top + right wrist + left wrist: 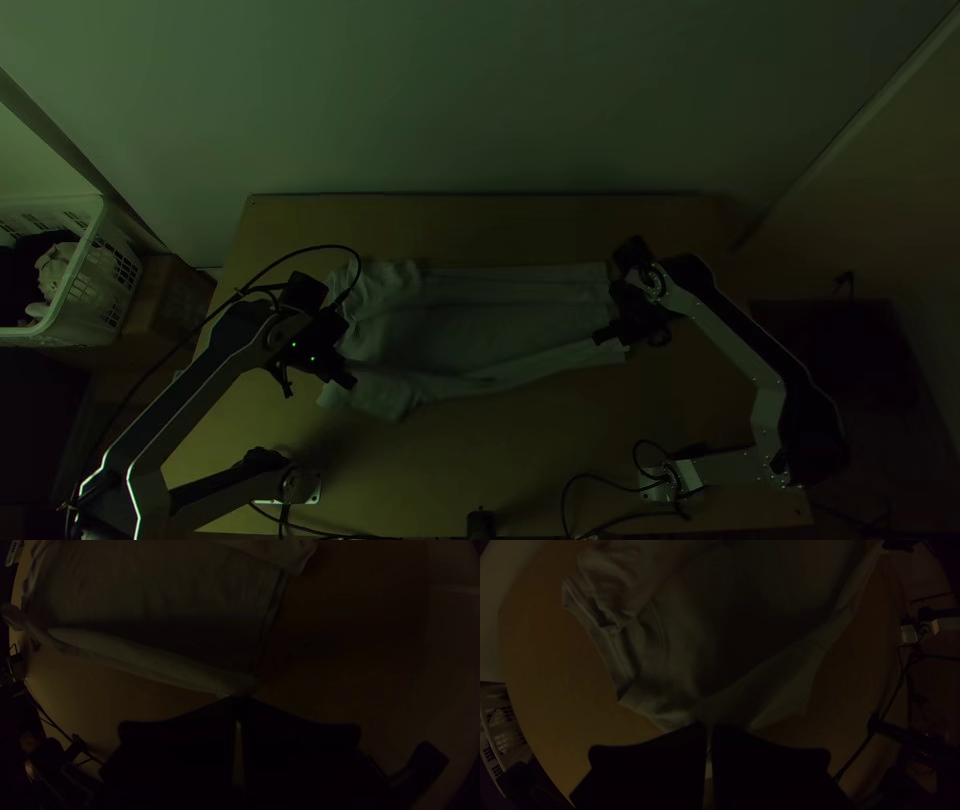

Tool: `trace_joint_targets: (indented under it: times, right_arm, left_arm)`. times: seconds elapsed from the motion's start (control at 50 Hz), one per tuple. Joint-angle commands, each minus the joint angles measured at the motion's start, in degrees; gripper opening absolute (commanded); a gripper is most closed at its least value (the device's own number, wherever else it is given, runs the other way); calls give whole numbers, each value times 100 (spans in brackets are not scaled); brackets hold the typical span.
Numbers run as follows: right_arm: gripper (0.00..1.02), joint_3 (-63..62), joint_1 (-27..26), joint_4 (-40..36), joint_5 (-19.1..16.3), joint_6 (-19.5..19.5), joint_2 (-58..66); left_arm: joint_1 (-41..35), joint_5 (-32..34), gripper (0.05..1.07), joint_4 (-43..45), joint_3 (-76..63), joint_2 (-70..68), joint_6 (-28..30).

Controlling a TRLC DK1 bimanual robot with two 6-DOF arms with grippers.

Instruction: Fold the t-shirt

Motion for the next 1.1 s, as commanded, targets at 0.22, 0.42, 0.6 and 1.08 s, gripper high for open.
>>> trace_joint_targets:
  times: [0.22, 0.42, 0.6, 1.08]
  right_arm:
    - [3, 633, -116, 182, 50, -94, 651]
    - [3, 967, -204, 340, 50, -94, 1003]
    - [3, 1415, -335, 419, 50, -94, 1399]
    - [3, 2628, -590, 419, 50, -77, 2436]
  left_arm:
    - [847, 318, 8, 63, 886, 724, 457]
    - [1172, 476, 8, 160, 1194, 1120, 563]
    - [1295, 538, 8, 257, 1404, 1454, 624]
    - [1682, 889, 8, 679, 2099, 2543, 598]
